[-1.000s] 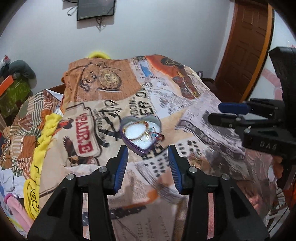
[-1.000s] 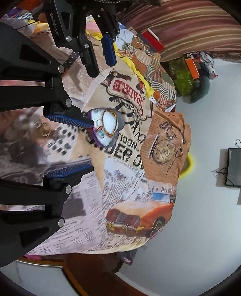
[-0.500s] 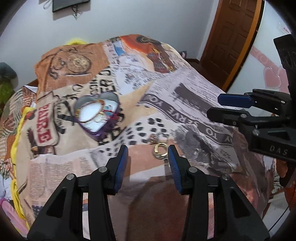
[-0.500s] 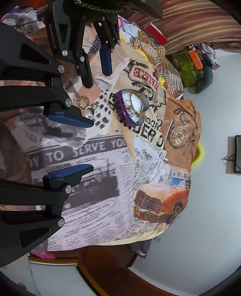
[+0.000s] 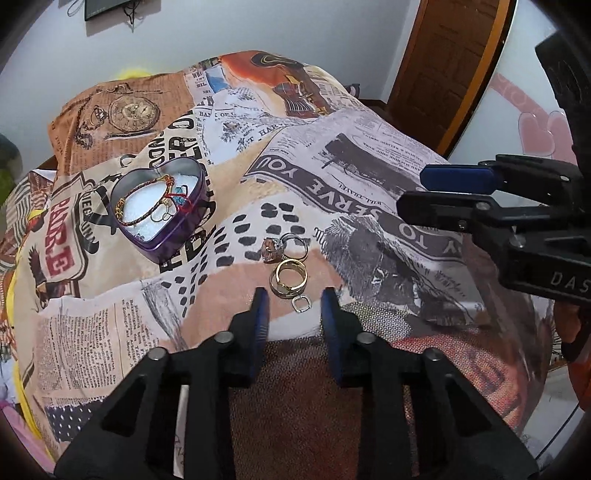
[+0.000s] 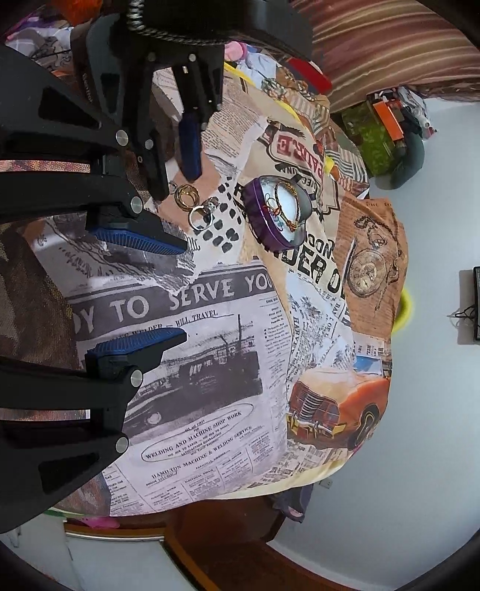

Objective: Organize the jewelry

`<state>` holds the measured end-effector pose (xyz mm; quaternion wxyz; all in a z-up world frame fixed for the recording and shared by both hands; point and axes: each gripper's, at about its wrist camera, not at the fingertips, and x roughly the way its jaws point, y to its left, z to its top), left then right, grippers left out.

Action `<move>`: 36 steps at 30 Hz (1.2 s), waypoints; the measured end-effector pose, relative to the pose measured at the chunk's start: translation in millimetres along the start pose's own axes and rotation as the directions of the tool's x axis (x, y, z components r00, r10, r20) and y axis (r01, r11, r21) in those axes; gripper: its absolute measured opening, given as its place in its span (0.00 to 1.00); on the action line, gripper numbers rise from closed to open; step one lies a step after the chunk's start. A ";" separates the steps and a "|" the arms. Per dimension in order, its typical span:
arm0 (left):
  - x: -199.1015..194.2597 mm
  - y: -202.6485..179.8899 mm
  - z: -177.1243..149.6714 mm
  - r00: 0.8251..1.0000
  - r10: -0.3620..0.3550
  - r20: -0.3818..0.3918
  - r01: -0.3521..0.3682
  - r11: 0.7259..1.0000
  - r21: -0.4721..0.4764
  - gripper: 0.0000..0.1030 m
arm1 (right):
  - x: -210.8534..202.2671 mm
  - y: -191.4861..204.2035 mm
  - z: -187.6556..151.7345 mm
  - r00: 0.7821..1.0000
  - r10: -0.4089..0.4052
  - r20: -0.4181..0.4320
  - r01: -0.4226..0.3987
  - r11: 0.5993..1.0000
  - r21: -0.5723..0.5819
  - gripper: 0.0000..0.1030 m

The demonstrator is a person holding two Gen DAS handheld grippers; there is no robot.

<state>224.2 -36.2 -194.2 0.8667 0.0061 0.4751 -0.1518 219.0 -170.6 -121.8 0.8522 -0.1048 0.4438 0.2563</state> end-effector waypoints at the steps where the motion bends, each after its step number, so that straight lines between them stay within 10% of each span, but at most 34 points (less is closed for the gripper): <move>1: 1.3 1.4 -0.3 1.000 -0.008 -0.001 0.008 1.000 -0.012 0.15 | 0.7 0.6 0.0 1.000 0.002 0.000 -0.002 1.000 0.000 0.36; 27: -44.5 60.0 -17.5 0.994 0.027 0.106 -0.013 0.990 -0.137 0.09 | 55.9 45.2 28.9 0.988 0.115 -0.099 -0.114 0.993 0.019 0.46; 31: -46.7 65.5 -20.5 0.993 0.023 0.114 -0.006 0.988 -0.152 0.09 | 65.4 41.3 28.0 0.978 0.138 -0.154 -0.133 0.990 0.042 0.27; 36: -49.7 67.1 -20.7 0.992 0.022 0.126 -0.002 0.988 -0.156 0.09 | 59.4 37.6 25.9 0.978 0.143 -0.152 -0.136 0.989 0.056 0.27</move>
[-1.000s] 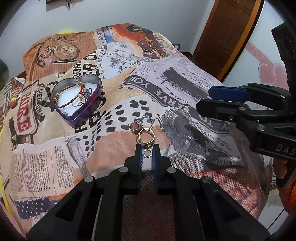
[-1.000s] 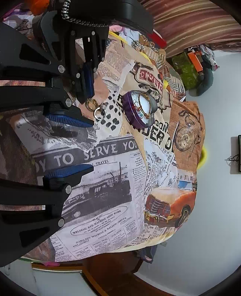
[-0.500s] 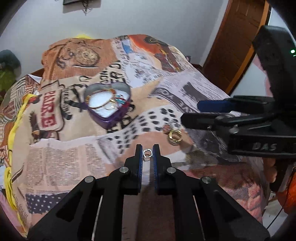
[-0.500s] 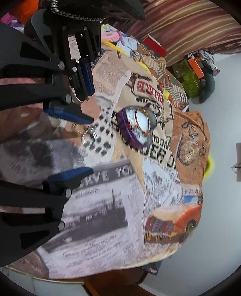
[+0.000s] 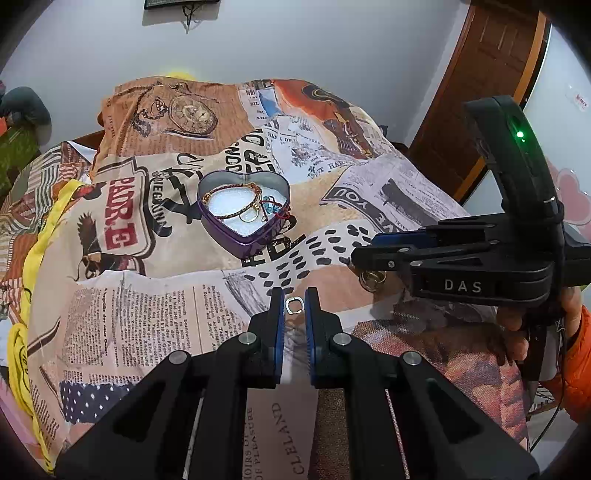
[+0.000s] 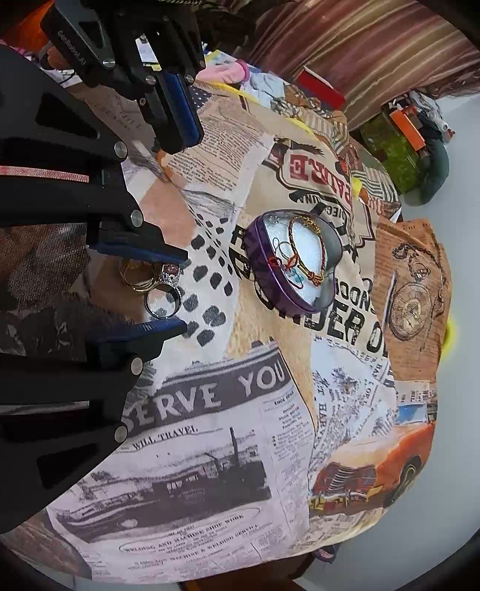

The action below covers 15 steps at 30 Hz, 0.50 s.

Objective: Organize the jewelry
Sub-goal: 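Grasp a silver ring with the right tool, then carry both held rings over the heart tin and lower them inside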

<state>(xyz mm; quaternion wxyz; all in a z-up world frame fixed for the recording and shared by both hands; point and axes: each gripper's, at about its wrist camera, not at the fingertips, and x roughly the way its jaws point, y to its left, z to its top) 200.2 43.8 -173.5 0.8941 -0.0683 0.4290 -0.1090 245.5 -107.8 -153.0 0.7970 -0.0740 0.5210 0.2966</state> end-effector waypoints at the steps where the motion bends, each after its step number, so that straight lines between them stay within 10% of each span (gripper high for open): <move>1: -1.0 0.3 0.5 1.000 0.000 0.003 0.000 1.000 -0.001 0.09 | -1.2 0.8 0.7 1.000 -0.004 0.004 0.004 1.000 -0.002 0.27; 15: -24.1 10.8 24.8 0.996 0.033 0.084 -0.033 0.999 -0.002 0.09 | -45.4 22.1 29.2 0.987 -0.042 0.156 0.052 0.997 -0.063 0.27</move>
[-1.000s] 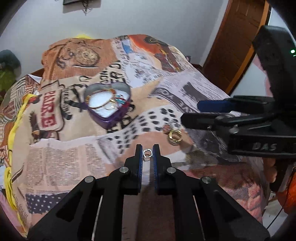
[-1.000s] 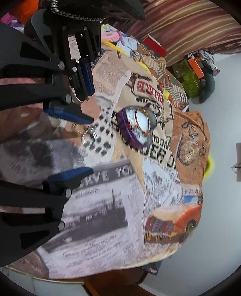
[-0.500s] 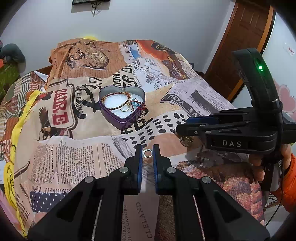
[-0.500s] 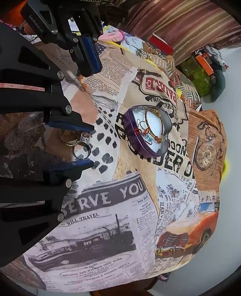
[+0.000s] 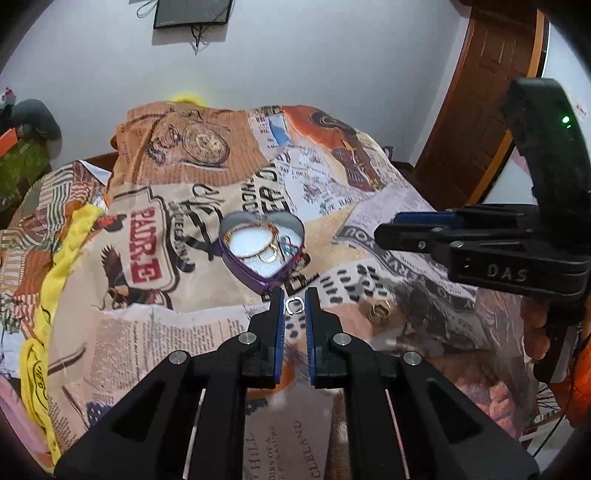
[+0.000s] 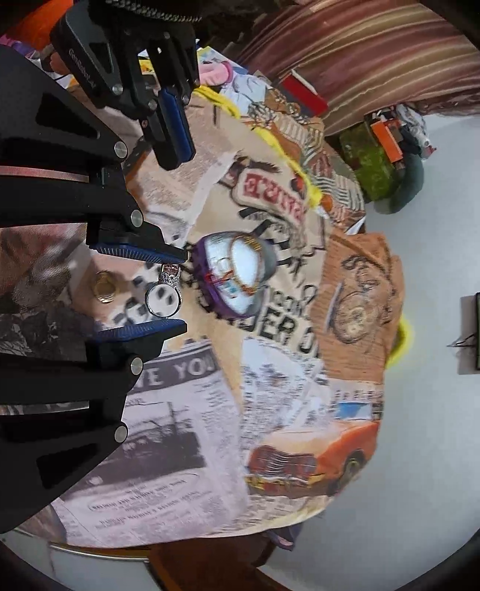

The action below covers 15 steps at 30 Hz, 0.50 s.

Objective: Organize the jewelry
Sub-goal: 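Carry both held rings over the heart tin and lower them inside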

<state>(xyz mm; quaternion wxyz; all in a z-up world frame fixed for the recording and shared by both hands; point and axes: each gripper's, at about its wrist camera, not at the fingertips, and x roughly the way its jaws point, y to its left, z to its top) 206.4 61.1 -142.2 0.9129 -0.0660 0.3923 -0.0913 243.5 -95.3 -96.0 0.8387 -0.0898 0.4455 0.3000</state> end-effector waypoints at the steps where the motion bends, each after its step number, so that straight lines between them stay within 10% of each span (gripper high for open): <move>1: -0.5 1.1 1.7 1.000 0.001 0.004 -0.001 1.000 -0.001 0.09 | -1.9 1.2 2.7 1.000 0.003 0.010 -0.003 1.000 -0.001 0.27; 15: 9.7 21.0 29.8 0.998 0.033 0.047 -0.033 0.999 -0.012 0.09 | -2.3 8.0 38.5 0.996 0.034 0.081 -0.034 0.999 -0.002 0.27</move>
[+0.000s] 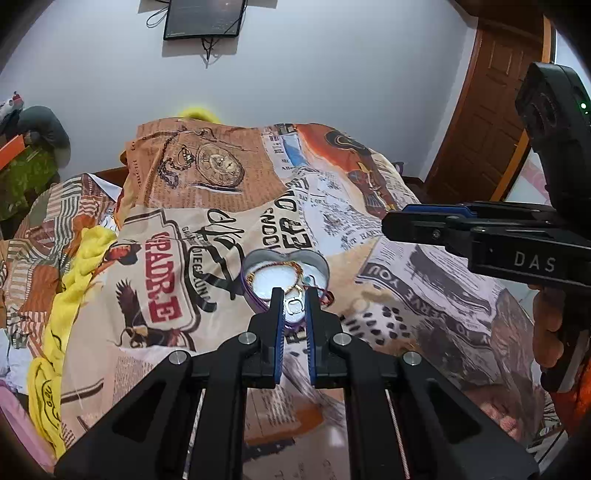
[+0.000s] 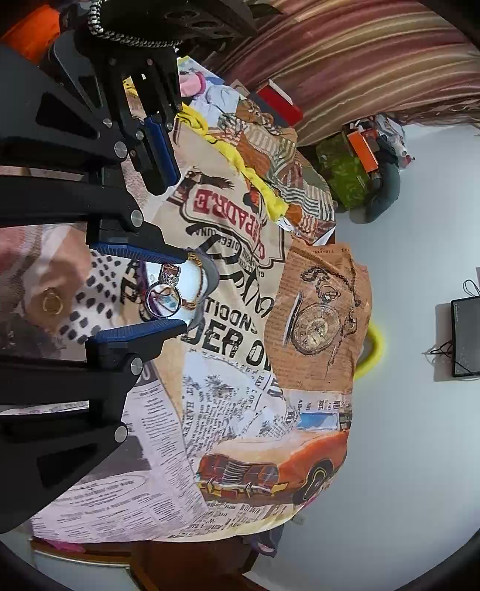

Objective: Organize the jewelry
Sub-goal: 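Carry both held rings over the heart tin and lower them inside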

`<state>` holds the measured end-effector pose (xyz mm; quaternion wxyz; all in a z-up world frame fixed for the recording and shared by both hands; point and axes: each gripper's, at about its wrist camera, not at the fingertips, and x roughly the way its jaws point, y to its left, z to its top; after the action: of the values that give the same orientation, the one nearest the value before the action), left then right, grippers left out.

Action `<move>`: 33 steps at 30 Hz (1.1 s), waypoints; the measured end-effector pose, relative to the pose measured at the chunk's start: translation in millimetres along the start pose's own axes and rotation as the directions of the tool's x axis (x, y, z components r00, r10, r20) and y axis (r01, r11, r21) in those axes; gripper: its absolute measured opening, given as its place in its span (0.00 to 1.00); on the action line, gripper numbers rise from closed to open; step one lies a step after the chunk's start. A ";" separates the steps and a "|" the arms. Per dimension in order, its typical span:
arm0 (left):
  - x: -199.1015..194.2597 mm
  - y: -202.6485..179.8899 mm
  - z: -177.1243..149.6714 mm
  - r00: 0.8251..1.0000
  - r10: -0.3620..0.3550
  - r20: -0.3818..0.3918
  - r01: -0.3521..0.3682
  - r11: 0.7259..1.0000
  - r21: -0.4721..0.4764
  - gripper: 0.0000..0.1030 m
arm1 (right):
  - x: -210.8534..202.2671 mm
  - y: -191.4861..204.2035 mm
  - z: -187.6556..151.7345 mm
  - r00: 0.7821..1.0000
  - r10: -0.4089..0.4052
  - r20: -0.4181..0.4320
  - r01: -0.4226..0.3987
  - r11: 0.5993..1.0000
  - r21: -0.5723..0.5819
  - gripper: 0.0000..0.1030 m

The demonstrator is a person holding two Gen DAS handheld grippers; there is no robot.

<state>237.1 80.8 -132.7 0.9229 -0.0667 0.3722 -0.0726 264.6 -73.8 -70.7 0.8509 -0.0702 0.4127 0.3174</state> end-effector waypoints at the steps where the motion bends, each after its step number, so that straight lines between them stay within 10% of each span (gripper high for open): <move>1: 2.6 1.4 1.4 1.000 0.002 -0.001 -0.002 1.000 -0.002 0.09 | 1.0 -0.2 1.3 1.000 0.002 0.000 -0.002 1.000 0.001 0.27; 33: 106.3 18.3 1.3 0.989 -0.035 -0.145 0.029 0.999 -0.042 0.09 | 106.8 -10.1 17.1 0.974 0.101 -0.202 -0.081 0.991 0.104 0.27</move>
<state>315.2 79.4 -207.1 0.8905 -0.0856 0.4389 -0.0845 330.8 -23.7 -140.8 0.7904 -0.0432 0.5163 0.3269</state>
